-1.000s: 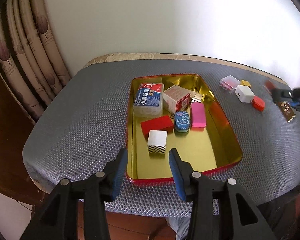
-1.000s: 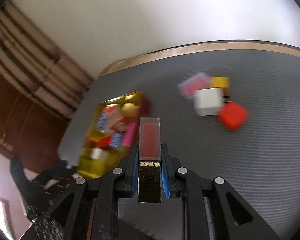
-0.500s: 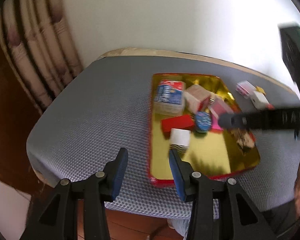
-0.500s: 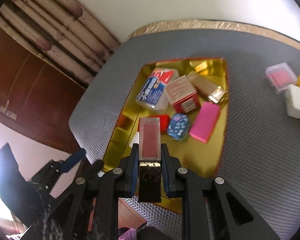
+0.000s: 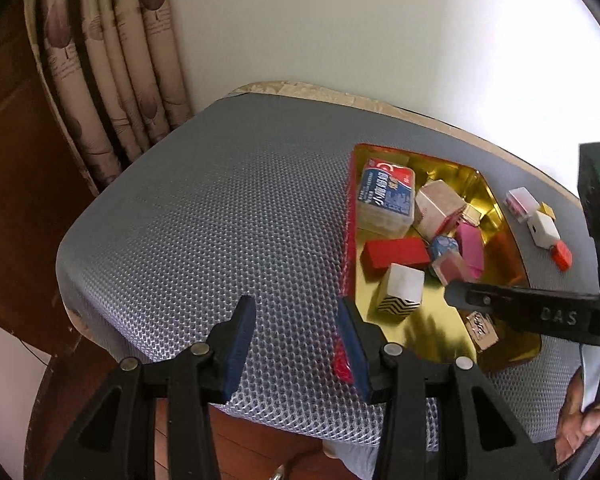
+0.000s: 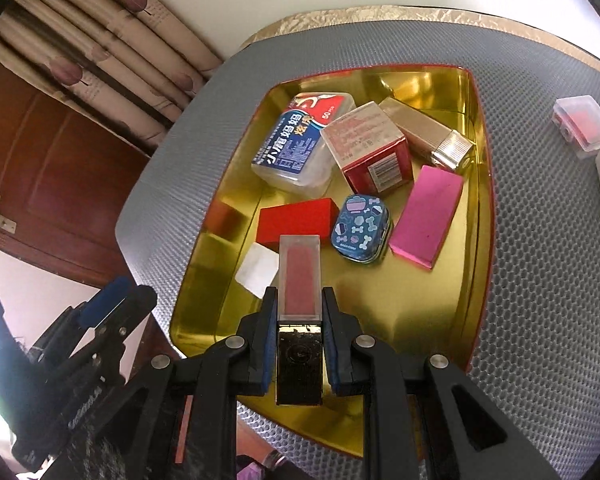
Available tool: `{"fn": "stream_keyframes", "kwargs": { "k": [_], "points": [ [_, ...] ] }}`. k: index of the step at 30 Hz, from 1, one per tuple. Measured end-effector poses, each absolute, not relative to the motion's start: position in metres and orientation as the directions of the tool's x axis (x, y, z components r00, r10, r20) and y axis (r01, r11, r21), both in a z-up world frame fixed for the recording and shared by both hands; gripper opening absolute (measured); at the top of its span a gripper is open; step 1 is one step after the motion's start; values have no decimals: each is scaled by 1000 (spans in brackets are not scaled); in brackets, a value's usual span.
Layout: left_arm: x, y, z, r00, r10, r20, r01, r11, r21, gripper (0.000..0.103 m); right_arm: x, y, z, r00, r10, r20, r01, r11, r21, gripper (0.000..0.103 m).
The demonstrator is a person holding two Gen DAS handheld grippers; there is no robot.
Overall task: Organize rigid objects
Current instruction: 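Carry the red lipstick into the tin and open the right gripper, then move the right gripper to the red square case and grasp it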
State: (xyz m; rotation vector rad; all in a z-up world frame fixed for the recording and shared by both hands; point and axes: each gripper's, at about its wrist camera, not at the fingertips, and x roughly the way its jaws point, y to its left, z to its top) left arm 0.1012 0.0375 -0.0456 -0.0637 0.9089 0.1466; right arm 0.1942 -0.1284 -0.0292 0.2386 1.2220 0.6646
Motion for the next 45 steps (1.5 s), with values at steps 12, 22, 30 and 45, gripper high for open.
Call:
{"fn": "stream_keyframes", "kwargs": {
  "k": [12, 22, 30, 45],
  "points": [
    [102, 35, -46, 618, 109, -779, -146, 989, 22, 43, 190, -135, -17, 292, 639, -712, -349, 764, 543, 22],
    [94, 2, -41, 631, 32, -775, -20, 999, 25, 43, 144, -303, -58, 572, 49, -819, -107, 994, -16, 42],
    [85, -63, -24, 617, -89, -782, 148, 989, 4, 43, 141, -399, -79, 556, -9, -831, 11, 1000, -4, 59],
    [117, -140, -11, 531, -189, -826, 257, 965, -55, 43, 201, -361, -70, 602, 238, -763, -290, 954, 69, 77]
  ]
}}
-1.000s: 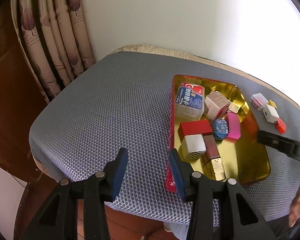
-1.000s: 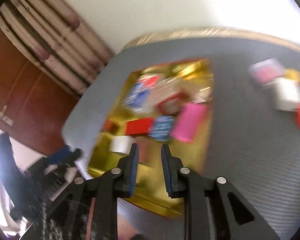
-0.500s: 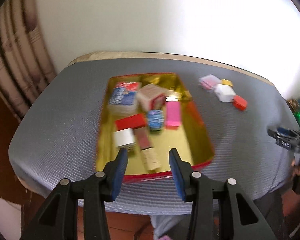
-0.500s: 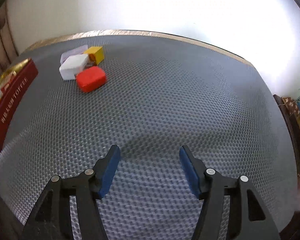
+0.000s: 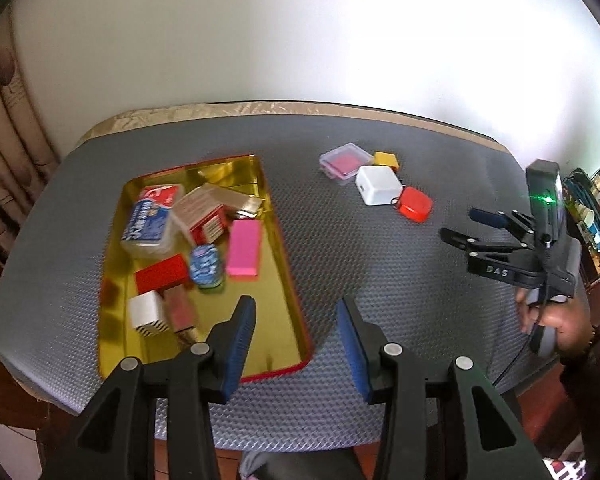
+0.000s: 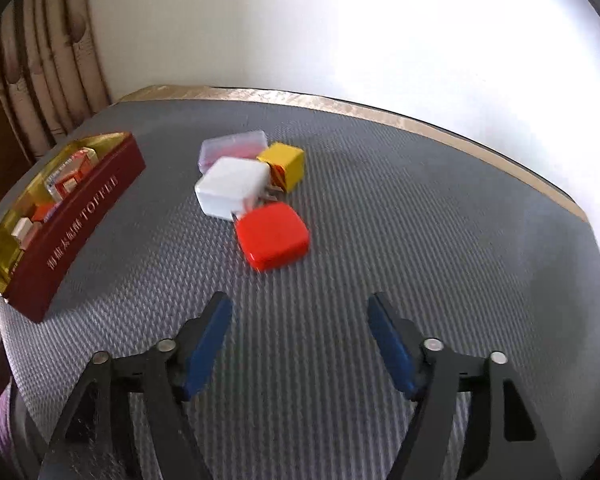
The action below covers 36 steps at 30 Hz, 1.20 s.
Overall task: Organize rigid objects
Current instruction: 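Move the right gripper to the red square case and grasp it, then grasp the white plug adapter with the left gripper while the right gripper holds the red case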
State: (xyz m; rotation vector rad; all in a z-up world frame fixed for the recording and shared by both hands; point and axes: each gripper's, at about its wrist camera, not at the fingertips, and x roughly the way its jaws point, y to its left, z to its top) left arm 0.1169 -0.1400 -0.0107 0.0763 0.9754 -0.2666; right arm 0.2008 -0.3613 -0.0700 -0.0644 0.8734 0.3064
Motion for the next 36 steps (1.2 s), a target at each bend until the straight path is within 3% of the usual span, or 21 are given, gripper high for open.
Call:
{"fn": "stream_keyframes", "kwargs": {
  "k": [4, 14, 16, 17, 20, 29, 36],
  "points": [
    [128, -150, -13, 515, -199, -834, 259, 963, -70, 43, 213, -353, -69, 607, 276, -745, -347, 936, 64, 86],
    [154, -165, -22, 473, -207, -856, 254, 963, -93, 43, 264, -336, -88, 540, 297, -788, -417, 907, 57, 86],
    [160, -169, -22, 469, -211, -858, 255, 962, -97, 43, 271, -334, -94, 512, 318, -798, -435, 897, 78, 83],
    [163, -171, -21, 467, -214, -858, 257, 961, -100, 43, 271, -334, -95, 522, 312, -794, -439, 896, 64, 76],
    [174, -183, -20, 465, -220, -858, 261, 960, -105, 43, 268, -342, -91, 525, 311, -792, -433, 899, 65, 44],
    [216, -245, -26, 454, -272, -849, 364, 926, -101, 43, 211, -434, -97, 611, 130, -781, -251, 967, -36, 44],
    [262, -264, -49, 324, -338, -884, 327, 917, -231, 44, 203, -473, -104, 610, 143, -779, -159, 986, 56, 44]
  ]
}}
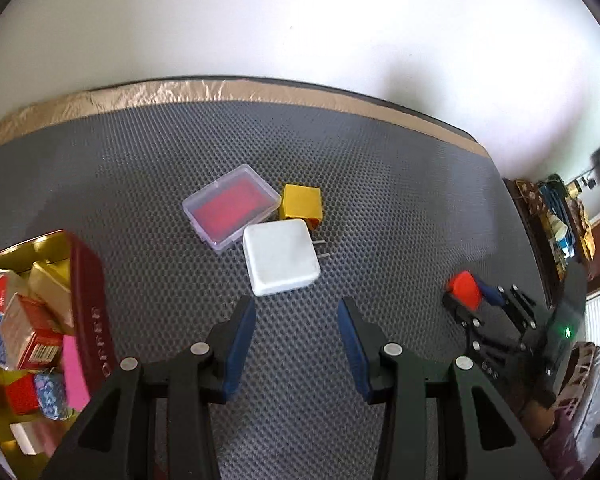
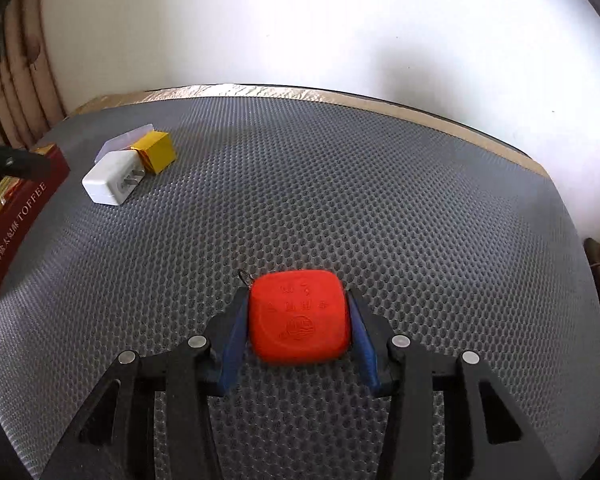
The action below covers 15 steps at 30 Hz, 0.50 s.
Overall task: Organize rigid objects
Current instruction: 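Grasp the white plug adapter with the left gripper while the right gripper holds the red case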
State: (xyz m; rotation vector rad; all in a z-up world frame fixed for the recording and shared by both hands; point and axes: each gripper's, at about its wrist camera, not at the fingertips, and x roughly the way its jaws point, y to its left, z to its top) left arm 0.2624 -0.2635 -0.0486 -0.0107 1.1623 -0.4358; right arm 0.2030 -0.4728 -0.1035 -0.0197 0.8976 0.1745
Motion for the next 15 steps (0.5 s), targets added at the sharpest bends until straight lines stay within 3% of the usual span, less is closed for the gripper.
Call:
{"fn": "stream_keyframes", "kwargs": {
  "k": [9, 11, 13, 15],
  "points": [
    [298, -281, -72, 239, -342, -909, 294, 918, -268, 44, 201, -489, -104, 605, 215, -766, -154, 976, 153, 44],
    [301, -284, -72, 246, -338, -909, 290, 920, -263, 47, 201, -488, -102, 606, 221, -764, -155, 975, 159, 44],
    [304, -287, -72, 238, -356, -903, 290, 914, -284, 56, 202, -489, -102, 605, 229, -763, -155, 973, 169, 44],
    [306, -289, -73, 235, -352, -906, 286, 916, -281, 57, 203, -489, -102, 605, 233, -761, -157, 972, 174, 45]
  ]
}}
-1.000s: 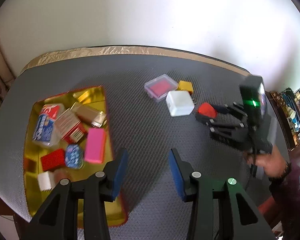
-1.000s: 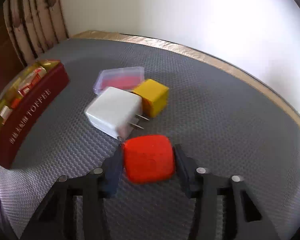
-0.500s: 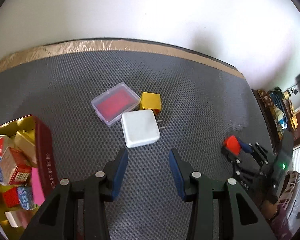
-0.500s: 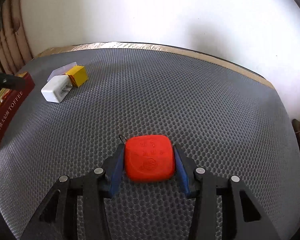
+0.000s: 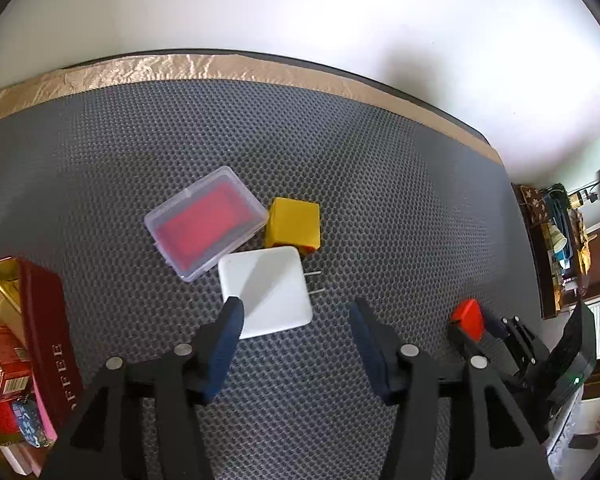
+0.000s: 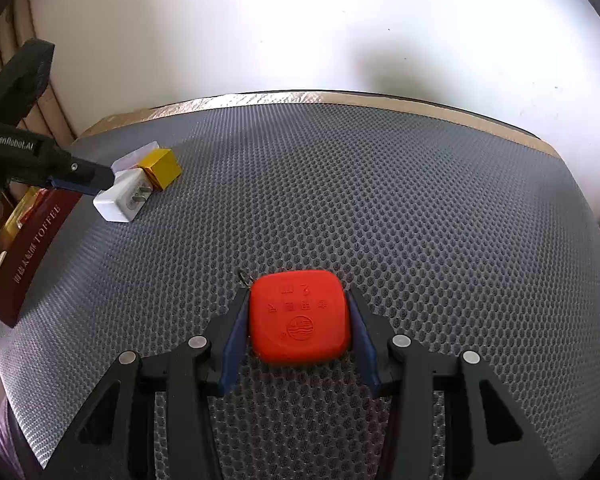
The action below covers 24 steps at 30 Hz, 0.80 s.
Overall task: Organize rigid objects
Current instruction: 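Grasp the white plug adapter with the left gripper while the right gripper holds the red case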
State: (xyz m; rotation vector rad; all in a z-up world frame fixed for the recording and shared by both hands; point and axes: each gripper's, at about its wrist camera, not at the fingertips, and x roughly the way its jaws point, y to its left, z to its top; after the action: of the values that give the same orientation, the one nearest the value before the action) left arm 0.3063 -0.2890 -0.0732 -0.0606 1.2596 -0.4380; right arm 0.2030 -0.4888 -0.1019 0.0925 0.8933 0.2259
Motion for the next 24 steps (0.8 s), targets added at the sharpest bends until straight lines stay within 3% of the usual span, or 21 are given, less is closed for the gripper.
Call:
{"fn": "stream_keyframes", "kwargs": {
  "k": [10, 18, 24],
  "points": [
    [306, -294, -73, 258, -239, -936, 277, 947, -166, 57, 200, -499, -97, 604, 254, -755, -156, 967, 200, 46],
    [311, -315, -107, 132, -82, -988, 338, 940, -33, 60, 199, -501, -97, 603, 255, -756, -157, 967, 202, 46],
    [311, -313, -96, 202, -100, -974, 339, 940, -27, 60, 200, -500, -96, 601, 257, -757, -163, 966, 198, 47]
  ]
}}
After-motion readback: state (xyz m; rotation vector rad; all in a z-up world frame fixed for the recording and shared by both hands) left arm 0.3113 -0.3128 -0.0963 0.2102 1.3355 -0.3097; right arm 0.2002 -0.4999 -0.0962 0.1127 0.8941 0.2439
